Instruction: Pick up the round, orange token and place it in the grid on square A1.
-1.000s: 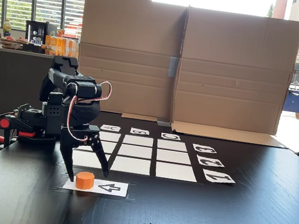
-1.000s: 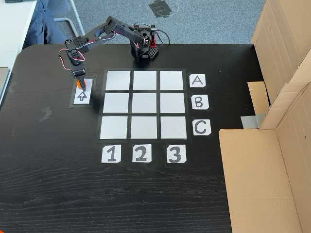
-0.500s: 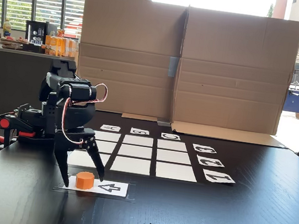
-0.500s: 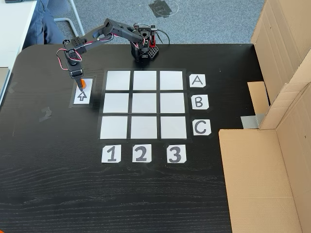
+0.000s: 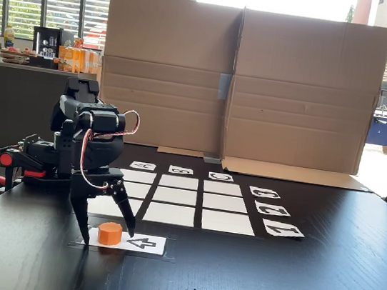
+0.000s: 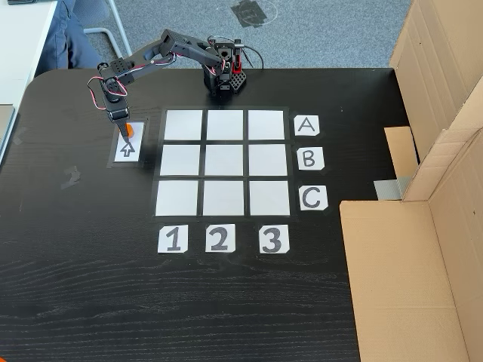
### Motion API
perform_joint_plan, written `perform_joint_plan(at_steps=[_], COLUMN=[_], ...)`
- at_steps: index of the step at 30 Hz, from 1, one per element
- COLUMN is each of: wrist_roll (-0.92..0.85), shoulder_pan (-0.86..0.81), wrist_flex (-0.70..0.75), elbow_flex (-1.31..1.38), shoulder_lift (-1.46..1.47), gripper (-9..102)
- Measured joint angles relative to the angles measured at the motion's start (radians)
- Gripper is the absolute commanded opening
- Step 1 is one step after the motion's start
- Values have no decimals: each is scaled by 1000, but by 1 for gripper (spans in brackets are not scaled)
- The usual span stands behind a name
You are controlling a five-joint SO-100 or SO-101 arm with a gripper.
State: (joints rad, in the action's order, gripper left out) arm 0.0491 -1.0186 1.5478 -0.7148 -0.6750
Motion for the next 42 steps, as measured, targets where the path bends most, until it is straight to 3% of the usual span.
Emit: perform_joint_plan(at_steps=[20,42], wrist_roll=[124,141], shoulder_pan=[60,66], wrist_flex=[0,0], elbow_flex=[0,0], shoulder_lift=[0,0], gripper=[30,28])
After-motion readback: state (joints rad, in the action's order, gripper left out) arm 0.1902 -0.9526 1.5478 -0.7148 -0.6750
